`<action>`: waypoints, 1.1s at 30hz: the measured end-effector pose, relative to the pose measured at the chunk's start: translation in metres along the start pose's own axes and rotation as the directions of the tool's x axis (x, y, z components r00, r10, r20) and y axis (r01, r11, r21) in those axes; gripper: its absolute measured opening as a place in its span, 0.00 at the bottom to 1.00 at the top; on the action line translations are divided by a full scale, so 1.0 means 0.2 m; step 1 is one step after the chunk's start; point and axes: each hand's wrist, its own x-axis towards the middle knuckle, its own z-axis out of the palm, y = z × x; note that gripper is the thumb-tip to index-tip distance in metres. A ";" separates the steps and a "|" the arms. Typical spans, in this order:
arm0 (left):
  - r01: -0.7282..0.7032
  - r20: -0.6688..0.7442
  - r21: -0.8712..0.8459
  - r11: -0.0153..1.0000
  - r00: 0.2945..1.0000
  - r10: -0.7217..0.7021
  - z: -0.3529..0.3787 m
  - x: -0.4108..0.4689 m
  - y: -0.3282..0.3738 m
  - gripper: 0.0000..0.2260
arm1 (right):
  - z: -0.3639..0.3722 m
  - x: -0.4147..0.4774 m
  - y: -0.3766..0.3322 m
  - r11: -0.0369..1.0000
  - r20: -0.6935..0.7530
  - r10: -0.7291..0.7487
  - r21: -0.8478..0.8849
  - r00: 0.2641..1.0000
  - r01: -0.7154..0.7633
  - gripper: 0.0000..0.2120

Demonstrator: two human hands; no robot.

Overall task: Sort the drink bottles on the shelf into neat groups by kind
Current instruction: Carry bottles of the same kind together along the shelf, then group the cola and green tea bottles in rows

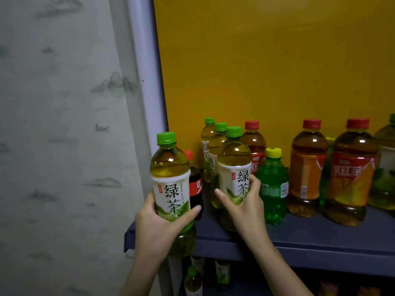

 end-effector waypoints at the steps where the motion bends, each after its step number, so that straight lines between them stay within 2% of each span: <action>1: 0.001 -0.008 0.000 1.000 1.000 -0.001 -0.02 0.02 -0.01 0.23 | 0.01 0.00 0.00 1.000 0.003 -0.010 -0.019 1.000 0.010 0.35; 8: 0.020 -0.078 0.009 1.000 0.997 -0.019 -0.10 0.18 -0.10 0.21 | -0.06 -0.18 0.03 0.976 0.089 -0.123 -0.171 0.988 0.137 0.39; 11: 0.030 -0.071 0.009 0.999 0.997 -0.030 -0.08 0.24 -0.15 0.21 | -0.06 -0.27 0.05 0.925 0.030 -0.287 -0.250 0.957 0.285 0.35; 15: 0.025 -0.003 0.007 1.000 1.000 -0.025 -0.04 0.30 -0.20 0.25 | -0.01 -0.27 -0.01 0.932 0.155 -0.293 -0.174 0.943 0.318 0.25; 17: 0.026 0.067 -0.020 0.999 0.997 -0.025 -0.01 0.31 -0.21 0.27 | 0.04 -0.24 -0.04 0.943 0.232 -0.286 -0.103 0.930 0.316 0.24; 21: 0.056 0.150 -0.088 0.995 0.988 -0.042 0.01 0.34 -0.24 0.29 | 0.18 -0.17 -0.08 0.955 0.285 -0.272 -0.034 0.919 0.294 0.31; 25: 0.052 0.220 -0.139 0.989 0.975 -0.021 0.01 0.36 -0.26 0.29 | 0.32 -0.08 -0.07 0.976 0.225 -0.190 -0.063 0.956 0.209 0.37; 28: 0.116 0.281 -0.201 0.973 0.958 -0.057 -0.02 0.38 -0.29 0.20 | 0.38 -0.03 -0.04 0.988 0.198 -0.106 -0.087 0.975 0.125 0.40; 31: 0.141 0.264 -0.232 0.962 0.961 -0.077 -0.06 0.45 -0.36 0.21 | 0.40 -0.01 -0.03 0.997 0.201 -0.025 -0.068 0.979 0.039 0.38; 33: 0.185 0.229 -0.245 0.952 0.965 -0.129 -0.08 0.53 -0.38 0.12 | 0.40 -0.02 -0.03 0.997 0.193 -0.008 -0.072 0.981 0.023 0.37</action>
